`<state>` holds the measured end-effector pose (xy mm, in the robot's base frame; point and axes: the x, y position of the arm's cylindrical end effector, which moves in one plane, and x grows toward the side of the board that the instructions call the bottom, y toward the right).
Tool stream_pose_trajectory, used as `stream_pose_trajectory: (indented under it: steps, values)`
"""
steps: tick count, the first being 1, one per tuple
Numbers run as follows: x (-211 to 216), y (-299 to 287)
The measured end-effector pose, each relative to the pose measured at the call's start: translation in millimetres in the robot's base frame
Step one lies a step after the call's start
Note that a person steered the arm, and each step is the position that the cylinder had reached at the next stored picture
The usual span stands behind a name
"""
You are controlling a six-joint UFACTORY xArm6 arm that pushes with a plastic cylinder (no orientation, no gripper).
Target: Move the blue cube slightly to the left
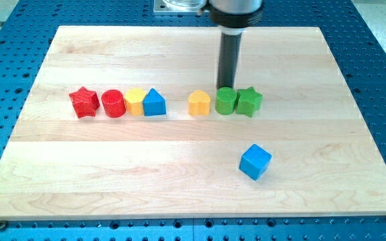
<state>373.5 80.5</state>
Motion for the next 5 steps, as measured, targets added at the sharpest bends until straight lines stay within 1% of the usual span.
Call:
stream_pose_trajectory:
  steps: [1,2,3,4,5]
  values:
    - [13.8,73.7]
    - [88.7,129.9]
    - [163.6,106.9]
    - [166.8,58.9]
    - [188.5,35.0]
